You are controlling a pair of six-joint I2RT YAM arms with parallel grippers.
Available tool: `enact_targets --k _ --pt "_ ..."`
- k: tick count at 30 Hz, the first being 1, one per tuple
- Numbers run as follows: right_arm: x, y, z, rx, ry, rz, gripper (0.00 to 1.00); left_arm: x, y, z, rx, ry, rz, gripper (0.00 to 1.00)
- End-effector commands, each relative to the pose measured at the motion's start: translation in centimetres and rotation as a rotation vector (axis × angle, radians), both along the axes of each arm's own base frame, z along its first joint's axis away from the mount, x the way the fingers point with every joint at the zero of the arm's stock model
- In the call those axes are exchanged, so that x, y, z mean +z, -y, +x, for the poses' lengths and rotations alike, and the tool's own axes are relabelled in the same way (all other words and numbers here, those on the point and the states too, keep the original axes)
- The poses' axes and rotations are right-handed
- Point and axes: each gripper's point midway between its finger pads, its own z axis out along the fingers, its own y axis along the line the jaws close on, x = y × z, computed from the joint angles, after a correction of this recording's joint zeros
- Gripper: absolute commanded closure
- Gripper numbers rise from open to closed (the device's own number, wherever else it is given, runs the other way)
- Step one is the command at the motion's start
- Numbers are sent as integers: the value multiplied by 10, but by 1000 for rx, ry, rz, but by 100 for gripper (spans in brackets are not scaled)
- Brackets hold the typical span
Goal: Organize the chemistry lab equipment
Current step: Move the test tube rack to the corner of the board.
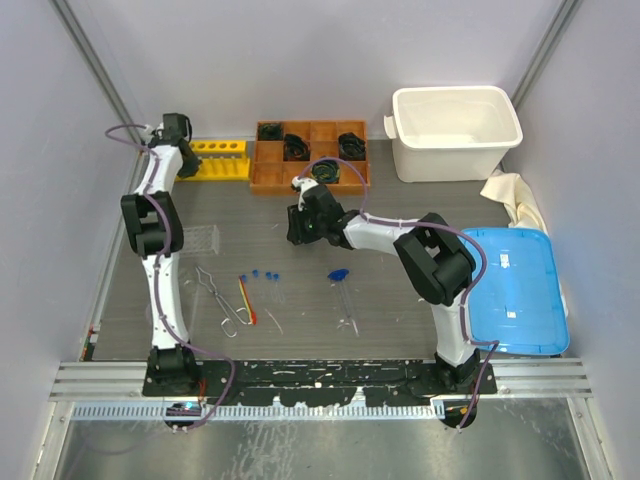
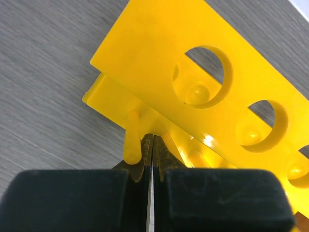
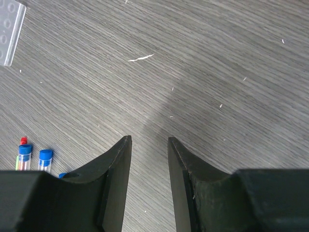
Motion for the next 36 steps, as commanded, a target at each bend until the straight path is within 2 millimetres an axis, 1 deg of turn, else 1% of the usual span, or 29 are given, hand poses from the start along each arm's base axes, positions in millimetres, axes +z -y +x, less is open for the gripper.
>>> enact_targets --k 1,4,8,13,15,16,18,22,23,24,25,27,30,31,35,36 --pt "25 -13 17 12 71 54 58 9 26 20 -44 62 -41 100" --pt "23 -13 17 12 70 52 58 9 34 23 -58 66 -45 100" --pt "25 -11 17 11 71 54 58 9 38 22 -59 63 -44 100" --pt "30 -9 13 8 68 65 58 14 38 13 -53 46 -33 100" --pt "33 -8 9 6 64 76 58 19 35 7 -47 41 -19 100" --pt "36 -7 7 3 63 85 58 17 34 0 -45 26 -14 100" --pt "41 -5 1 3 57 102 58 22 33 -10 -37 18 -6 98" --pt "54 -1 -13 -1 58 125 57 37 38 -34 -42 47 -34 91" --pt "63 0 -17 1 68 135 56 56 42 -38 -50 94 -45 89" --pt "67 1 -21 2 73 137 56 59 45 -46 -56 111 -59 84" --pt "70 2 -26 5 77 134 56 68 48 -53 -59 139 -72 79" --pt "79 3 -35 9 88 132 55 84 54 -67 -51 186 -103 73" --pt "89 3 -49 17 101 126 55 106 67 -91 -66 245 -164 67" --pt "91 2 -57 28 101 121 55 106 73 -102 -77 250 -185 67" --pt "102 -1 -76 46 119 113 54 126 97 -143 -117 311 -232 65" --pt "102 -2 -80 51 120 110 53 139 107 -155 -142 346 -237 64"
